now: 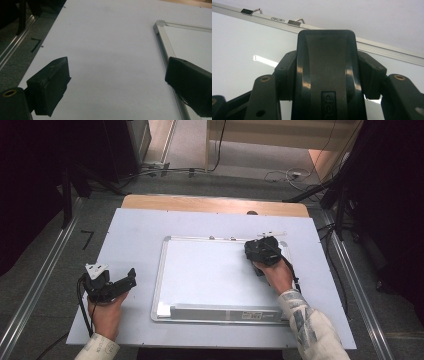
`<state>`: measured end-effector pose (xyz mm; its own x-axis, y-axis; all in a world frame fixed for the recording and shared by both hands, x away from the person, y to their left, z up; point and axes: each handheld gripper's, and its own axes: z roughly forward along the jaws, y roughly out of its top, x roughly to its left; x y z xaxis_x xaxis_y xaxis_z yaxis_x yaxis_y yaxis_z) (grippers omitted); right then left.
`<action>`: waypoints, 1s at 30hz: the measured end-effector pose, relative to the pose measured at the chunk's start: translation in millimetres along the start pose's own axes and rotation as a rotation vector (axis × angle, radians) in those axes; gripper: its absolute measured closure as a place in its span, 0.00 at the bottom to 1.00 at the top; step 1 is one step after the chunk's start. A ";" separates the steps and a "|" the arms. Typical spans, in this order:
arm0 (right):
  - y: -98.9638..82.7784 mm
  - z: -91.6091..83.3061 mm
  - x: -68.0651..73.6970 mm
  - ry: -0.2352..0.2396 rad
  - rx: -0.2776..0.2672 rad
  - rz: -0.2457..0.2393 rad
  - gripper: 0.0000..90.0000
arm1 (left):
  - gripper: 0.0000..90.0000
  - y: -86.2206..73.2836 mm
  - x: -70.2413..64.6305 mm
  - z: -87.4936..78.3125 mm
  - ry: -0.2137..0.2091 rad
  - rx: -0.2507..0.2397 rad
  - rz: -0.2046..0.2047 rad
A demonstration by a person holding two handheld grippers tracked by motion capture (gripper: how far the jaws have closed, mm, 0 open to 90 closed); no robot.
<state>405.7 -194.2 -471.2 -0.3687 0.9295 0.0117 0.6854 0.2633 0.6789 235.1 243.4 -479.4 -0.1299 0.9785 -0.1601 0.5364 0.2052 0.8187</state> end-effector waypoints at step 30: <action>-9.0 -1.2 -39.6 -0.113 0.007 0.119 0.42 | 0.07 0.0 -0.4 -0.6 0.001 0.000 0.002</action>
<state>413.4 -233.7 -476.9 -0.2121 0.9772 0.0084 0.7243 0.1515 0.6726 234.7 243.0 -479.0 -0.1298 0.9790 -0.1573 0.5369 0.2028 0.8189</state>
